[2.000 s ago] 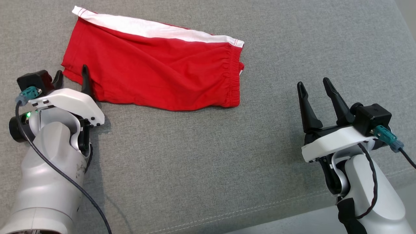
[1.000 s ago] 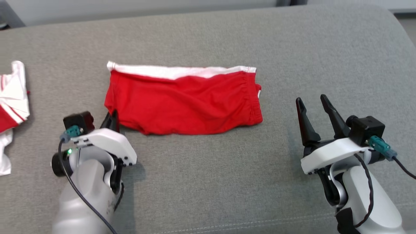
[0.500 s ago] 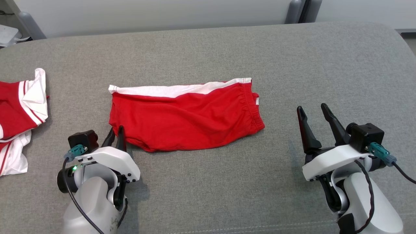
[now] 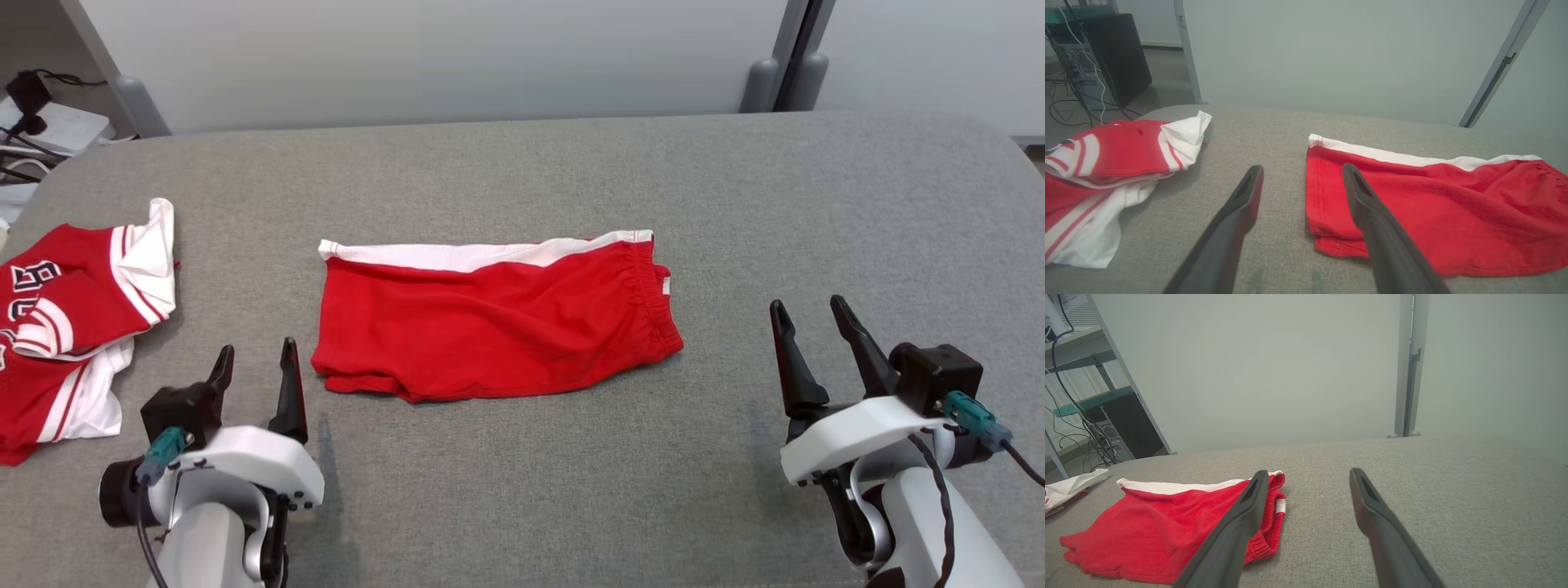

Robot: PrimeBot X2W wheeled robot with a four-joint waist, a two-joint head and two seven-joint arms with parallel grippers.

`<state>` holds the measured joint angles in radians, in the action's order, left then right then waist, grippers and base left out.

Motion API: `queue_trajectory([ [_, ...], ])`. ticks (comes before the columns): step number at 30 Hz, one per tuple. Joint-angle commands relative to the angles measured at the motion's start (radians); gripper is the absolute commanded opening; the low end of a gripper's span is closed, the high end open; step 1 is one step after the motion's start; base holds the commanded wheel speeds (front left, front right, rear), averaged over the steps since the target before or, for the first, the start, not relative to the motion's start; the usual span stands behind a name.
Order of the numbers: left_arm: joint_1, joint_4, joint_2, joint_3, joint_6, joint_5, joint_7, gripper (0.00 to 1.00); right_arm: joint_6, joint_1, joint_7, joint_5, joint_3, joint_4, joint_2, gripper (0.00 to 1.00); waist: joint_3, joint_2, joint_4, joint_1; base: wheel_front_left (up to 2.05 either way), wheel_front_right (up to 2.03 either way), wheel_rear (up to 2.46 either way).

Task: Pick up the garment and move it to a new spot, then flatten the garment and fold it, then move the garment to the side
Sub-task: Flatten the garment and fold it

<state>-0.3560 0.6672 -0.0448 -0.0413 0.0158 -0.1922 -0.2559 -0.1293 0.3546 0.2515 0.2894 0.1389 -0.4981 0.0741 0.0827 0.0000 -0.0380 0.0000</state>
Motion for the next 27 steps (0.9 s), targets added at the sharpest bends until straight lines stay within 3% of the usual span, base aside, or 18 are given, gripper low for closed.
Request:
queue_trajectory([
  [1,0.025,-0.068,-0.02,-0.039,-0.003,0.028,-0.006,1.0,-0.001,-0.006,0.01,-0.016,0.012,0.029,0.001,1.0,-0.015,0.0,0.01,0.0,0.0,0.0,0.0],
  [15,0.159,-0.227,-0.008,-0.042,0.019,0.075,-0.006,1.0,-0.001,-0.031,0.01,-0.001,0.009,0.017,-0.001,1.0,-0.016,0.0,0.048,0.0,0.0,0.0,0.0],
  [27,0.166,-0.251,-0.006,0.058,-0.003,0.009,-0.006,1.0,-0.001,0.1,0.01,-0.012,-0.031,-0.101,-0.009,1.0,0.07,0.0,0.196,0.0,0.0,0.0,0.0],
])
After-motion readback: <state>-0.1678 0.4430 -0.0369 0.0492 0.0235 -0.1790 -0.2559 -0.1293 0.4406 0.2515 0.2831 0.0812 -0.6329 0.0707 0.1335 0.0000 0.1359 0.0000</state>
